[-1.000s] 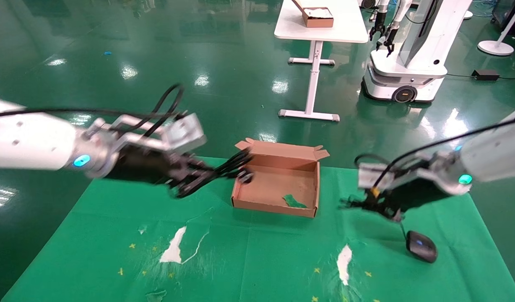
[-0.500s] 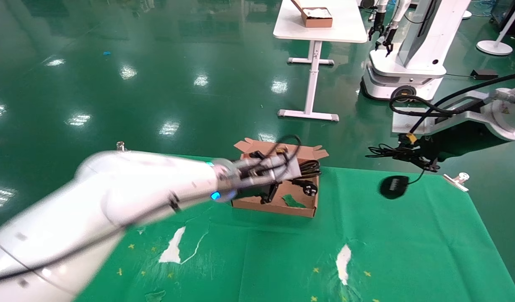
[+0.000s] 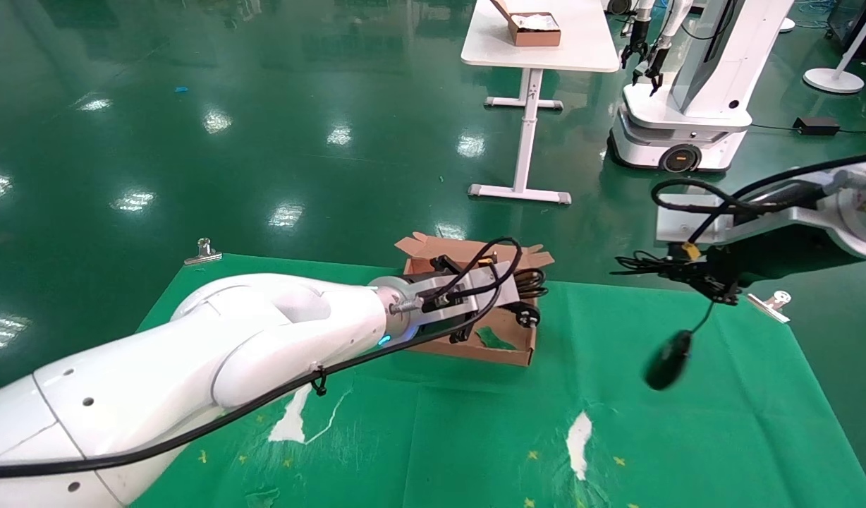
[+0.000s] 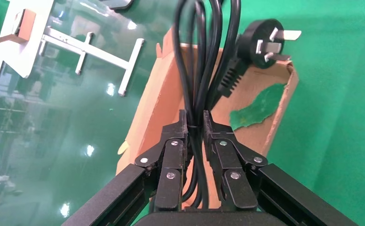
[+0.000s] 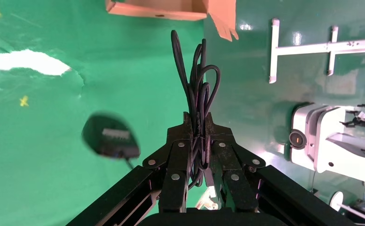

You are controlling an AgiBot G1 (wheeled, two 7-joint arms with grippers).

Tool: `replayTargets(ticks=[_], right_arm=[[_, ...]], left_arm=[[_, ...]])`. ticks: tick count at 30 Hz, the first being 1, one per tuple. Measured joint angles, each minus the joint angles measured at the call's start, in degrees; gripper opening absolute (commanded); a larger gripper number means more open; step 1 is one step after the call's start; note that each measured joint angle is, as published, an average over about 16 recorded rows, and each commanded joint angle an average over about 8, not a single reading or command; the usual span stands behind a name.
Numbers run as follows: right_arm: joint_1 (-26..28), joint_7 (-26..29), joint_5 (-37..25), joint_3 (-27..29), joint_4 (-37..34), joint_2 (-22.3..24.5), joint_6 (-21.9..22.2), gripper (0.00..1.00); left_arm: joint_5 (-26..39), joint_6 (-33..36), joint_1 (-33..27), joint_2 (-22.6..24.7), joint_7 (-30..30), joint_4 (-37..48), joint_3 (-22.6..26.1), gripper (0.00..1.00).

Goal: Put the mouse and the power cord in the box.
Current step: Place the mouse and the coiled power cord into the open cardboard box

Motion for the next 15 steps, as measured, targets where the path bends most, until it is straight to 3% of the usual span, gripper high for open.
replayTargets(ticks=[7,15], right_arm=[[-0.81,0.10,0.79,0.22,1.65,-0.53,0.67,0.00],[-0.47,-2.58,2.10,0.16,-0.40,-3.31,1.43,0.00]], left_arm=[[-1.64,-2.72,-2.63,-0.29,-4.47,3.20,3.90,1.00],[-6.22,-2.73,-7.08,-3.76,-8.64,10.42,3.24,1.00]])
